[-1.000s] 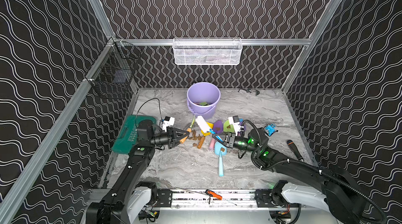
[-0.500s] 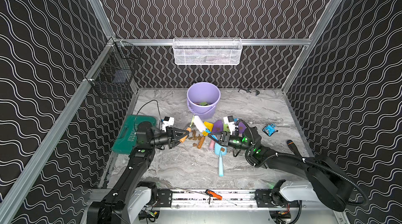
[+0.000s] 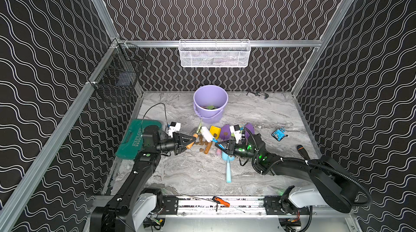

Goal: Brush the soil off the hand trowel and place it into the bucket
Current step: Brush off the soil from the hand trowel.

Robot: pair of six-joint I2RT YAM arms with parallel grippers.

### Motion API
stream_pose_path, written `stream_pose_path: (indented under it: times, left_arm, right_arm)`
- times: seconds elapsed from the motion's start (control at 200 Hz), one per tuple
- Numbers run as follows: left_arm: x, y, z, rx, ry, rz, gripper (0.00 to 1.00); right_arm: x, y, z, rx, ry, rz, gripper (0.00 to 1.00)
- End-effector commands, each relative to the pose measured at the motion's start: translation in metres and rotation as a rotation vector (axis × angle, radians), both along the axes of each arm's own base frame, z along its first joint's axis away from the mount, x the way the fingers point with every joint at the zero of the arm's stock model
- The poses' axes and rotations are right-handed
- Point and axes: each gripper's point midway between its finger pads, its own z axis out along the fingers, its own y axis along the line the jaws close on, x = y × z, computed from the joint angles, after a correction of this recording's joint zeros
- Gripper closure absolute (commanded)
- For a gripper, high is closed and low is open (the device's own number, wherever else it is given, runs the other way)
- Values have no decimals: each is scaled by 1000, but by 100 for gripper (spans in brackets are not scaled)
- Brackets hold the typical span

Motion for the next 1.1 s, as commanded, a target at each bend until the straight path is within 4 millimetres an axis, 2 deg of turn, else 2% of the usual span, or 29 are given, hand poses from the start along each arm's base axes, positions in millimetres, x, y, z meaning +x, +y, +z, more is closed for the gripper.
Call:
stream_pose_path:
  times: [0.0, 0.18, 0.47, 0.54, 0.711, 0.821, 0.876, 0.991, 1.096]
  left_arm:
    - [-8, 7, -19, 165, -45, -14, 100]
    - [-12, 17, -36, 295, -62, 2, 100]
    - [-24, 27, -80, 391, 18, 18, 100]
    - [-23, 27, -83, 386, 19, 18, 100]
    - [-21, 35, -90, 455, 45, 44, 100]
    - [-14, 47, -85, 552, 26, 83, 100]
    - [-8, 54, -78, 616, 2, 102, 100]
    - [7, 64, -57, 777, -92, 126, 100]
    - [27, 68, -28, 936, -201, 139, 100]
  right_arm:
    - [7, 1, 2, -16, -18, -19, 100]
    - [13, 9, 2, 0, 5, -9, 100]
    - [13, 15, 33, 122, 13, 13, 100]
    - [12, 16, 39, 127, 4, 19, 100]
    - [10, 12, 37, 102, 4, 14, 100]
    - [10, 1, 26, 35, -1, -29, 100]
    - [12, -7, 18, -53, -19, -62, 100]
    - [16, -32, -4, -274, -12, -141, 100]
    - [16, -53, -4, -373, -43, -198, 100]
